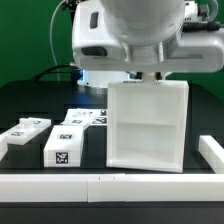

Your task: Assemble cabinet

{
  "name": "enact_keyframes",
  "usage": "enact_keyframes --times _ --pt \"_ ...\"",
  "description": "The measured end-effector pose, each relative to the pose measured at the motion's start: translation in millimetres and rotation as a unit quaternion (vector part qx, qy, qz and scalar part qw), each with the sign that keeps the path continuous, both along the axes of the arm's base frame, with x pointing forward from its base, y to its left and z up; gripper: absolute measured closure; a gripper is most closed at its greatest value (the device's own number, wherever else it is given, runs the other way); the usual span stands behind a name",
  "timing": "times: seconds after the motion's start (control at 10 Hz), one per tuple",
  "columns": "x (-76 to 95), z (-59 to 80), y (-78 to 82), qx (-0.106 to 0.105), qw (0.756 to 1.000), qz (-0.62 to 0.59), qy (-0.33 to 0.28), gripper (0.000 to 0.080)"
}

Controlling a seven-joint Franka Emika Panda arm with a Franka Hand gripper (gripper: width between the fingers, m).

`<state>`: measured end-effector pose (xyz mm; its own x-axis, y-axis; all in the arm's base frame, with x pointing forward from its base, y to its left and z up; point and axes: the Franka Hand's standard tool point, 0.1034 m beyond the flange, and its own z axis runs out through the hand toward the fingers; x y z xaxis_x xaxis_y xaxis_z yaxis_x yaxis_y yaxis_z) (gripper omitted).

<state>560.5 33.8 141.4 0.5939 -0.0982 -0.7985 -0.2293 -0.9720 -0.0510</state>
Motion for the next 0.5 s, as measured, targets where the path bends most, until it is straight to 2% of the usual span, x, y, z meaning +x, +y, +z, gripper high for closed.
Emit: enact_keyframes --times 0.1,0.2,0.3,0.5 --pt "4.0 6.1 2.7 -0.001 1.000 0.000 -0.030 0.0581" --pt "9.5 18.0 6.6 -0.005 0.996 -0.002 -0.087 0.0581" --pt "0.3 30.7 9.4 -0.005 0.993 0.000 -0.119 0.0581" --pt "-5.5 39.1 10.1 -0.009 0.974 0.003 -0.228 0.0580"
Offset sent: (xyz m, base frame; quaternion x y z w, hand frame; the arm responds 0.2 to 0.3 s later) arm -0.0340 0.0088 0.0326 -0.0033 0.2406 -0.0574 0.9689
